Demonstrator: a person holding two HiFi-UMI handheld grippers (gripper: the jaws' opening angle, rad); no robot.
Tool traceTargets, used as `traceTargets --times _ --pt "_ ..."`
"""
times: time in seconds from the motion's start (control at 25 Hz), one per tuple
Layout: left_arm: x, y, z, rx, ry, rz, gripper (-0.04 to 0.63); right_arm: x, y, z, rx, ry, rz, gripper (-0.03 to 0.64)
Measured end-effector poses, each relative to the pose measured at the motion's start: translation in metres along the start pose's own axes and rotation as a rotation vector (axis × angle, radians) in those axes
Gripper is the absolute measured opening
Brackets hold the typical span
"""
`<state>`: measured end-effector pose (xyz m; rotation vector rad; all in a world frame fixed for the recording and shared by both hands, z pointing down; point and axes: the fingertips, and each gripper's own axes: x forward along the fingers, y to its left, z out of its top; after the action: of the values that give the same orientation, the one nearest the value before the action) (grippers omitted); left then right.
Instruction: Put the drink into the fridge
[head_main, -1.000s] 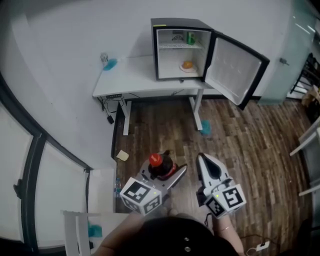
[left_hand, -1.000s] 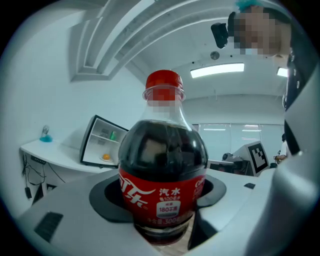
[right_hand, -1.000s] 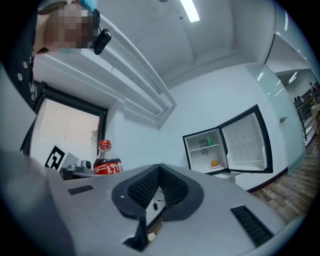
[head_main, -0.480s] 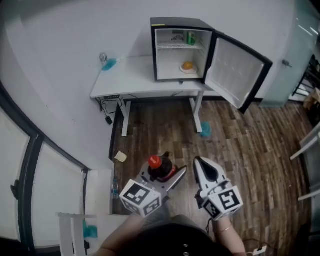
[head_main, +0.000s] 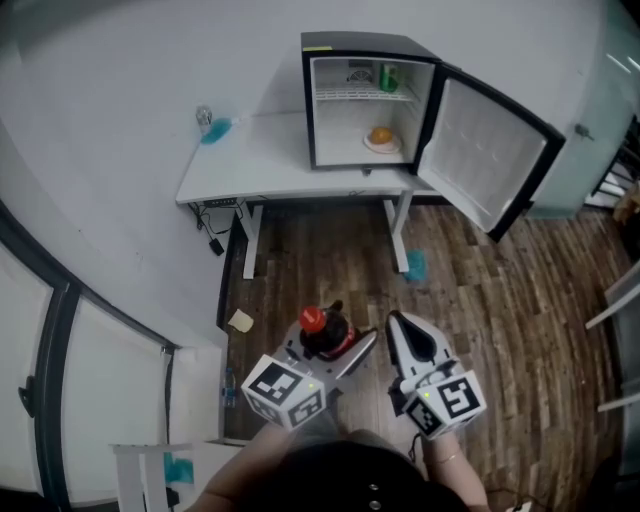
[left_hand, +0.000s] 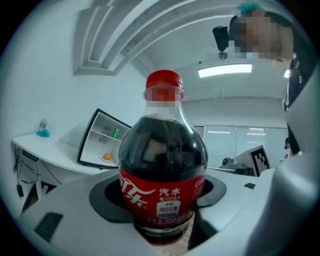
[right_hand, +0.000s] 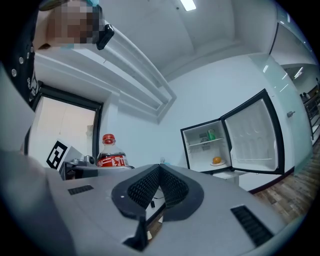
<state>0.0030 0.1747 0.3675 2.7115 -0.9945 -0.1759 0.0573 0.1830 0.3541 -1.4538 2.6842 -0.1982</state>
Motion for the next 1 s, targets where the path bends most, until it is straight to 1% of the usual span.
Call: traceTargets --times 0.12,0.24,0.52,0.64,0.76,0.92,1.0 --pt "0.018 0.027 0.011 0.000 -0.014 0.000 0.318 0.030 -0.011 0.005 -0.001 -0.010 0.006 0.008" --pt "0.037 0.055 0.025 0.001 -0.016 -0.008 0.318 0.062 -0.025 0.011 -0.002 -0.004 -0.011 0.008" --pt "0.078 0.122 0.051 0.010 -0.017 -0.036 0.318 0.140 -0.058 0.029 -0.004 -0.034 -0.042 0.008" --pt "0.090 0.151 0.058 0.012 -0.017 -0.041 0.318 0.172 -0.067 0.030 -0.006 -0.035 -0.042 0.008" --pt "0.101 0.178 0.061 0.006 -0.015 -0.045 0.318 0.200 -0.072 0.029 0.015 -0.047 -0.032 0.008" --pt "0.110 0.202 0.061 0.001 -0.012 -0.050 0.318 0.221 -0.080 0.020 0.021 -0.032 -0.057 0.008" --pt "0.113 0.211 0.060 -0.008 -0.014 -0.049 0.318 0.230 -0.081 0.018 0.022 -0.036 -0.043 0.008"
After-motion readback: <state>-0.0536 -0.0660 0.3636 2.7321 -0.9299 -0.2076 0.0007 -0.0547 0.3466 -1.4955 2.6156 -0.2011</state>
